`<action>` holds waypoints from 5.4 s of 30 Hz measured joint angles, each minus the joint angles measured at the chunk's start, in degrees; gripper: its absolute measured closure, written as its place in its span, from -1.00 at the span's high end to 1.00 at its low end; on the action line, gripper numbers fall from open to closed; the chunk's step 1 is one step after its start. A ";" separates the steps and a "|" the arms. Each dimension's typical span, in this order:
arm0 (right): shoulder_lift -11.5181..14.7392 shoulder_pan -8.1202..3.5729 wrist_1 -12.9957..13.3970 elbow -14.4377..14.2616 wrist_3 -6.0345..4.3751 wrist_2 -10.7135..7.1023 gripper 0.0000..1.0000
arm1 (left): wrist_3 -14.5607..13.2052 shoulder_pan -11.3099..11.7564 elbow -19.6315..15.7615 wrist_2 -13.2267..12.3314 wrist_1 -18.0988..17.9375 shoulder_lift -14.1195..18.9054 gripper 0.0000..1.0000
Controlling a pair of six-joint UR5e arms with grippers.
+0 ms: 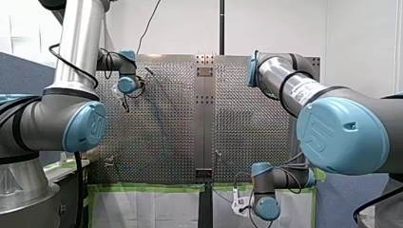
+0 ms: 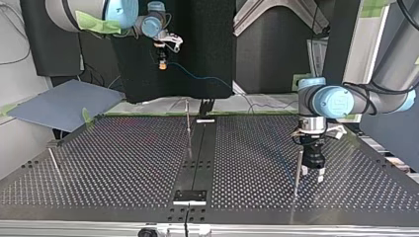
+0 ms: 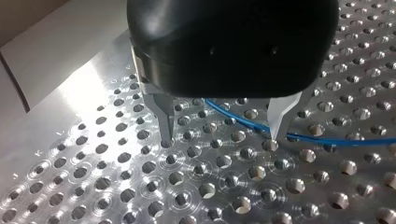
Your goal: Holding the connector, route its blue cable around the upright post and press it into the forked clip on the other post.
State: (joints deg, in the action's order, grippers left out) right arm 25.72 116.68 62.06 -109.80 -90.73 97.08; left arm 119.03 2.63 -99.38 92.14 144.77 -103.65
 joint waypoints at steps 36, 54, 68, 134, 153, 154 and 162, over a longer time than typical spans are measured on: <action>16.27 -12.03 4.42 -4.34 4.14 -17.33 -1.00 | -0.38 0.25 0.00 1.24 0.35 0.00 0.98; 16.31 -11.67 3.83 -4.34 3.79 -26.26 -1.00 | -0.97 0.01 0.00 2.27 2.89 0.02 0.98; 16.32 -12.01 3.58 -4.33 3.46 -26.68 -1.00 | -0.58 -1.43 -2.93 3.17 9.12 2.55 0.98; 16.39 -12.05 1.45 -3.37 2.94 -25.89 -1.00 | -17.98 -9.74 11.39 2.83 42.22 17.50 0.98; 16.41 -12.05 1.33 -3.37 2.90 -25.86 -1.00 | -18.05 -11.44 11.42 3.28 51.81 16.88 0.98; 16.39 -12.05 1.33 -3.37 2.90 -25.86 -1.00 | -18.05 -11.44 11.43 3.28 52.39 16.88 0.98; 16.31 -12.03 1.31 -3.37 2.90 -25.88 -1.00 | -18.04 -11.44 11.42 3.33 55.62 16.88 0.98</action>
State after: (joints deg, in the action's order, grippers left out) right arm 42.04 104.65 63.37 -113.17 -87.82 71.20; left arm 100.99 -8.81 -87.96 95.47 200.38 -86.77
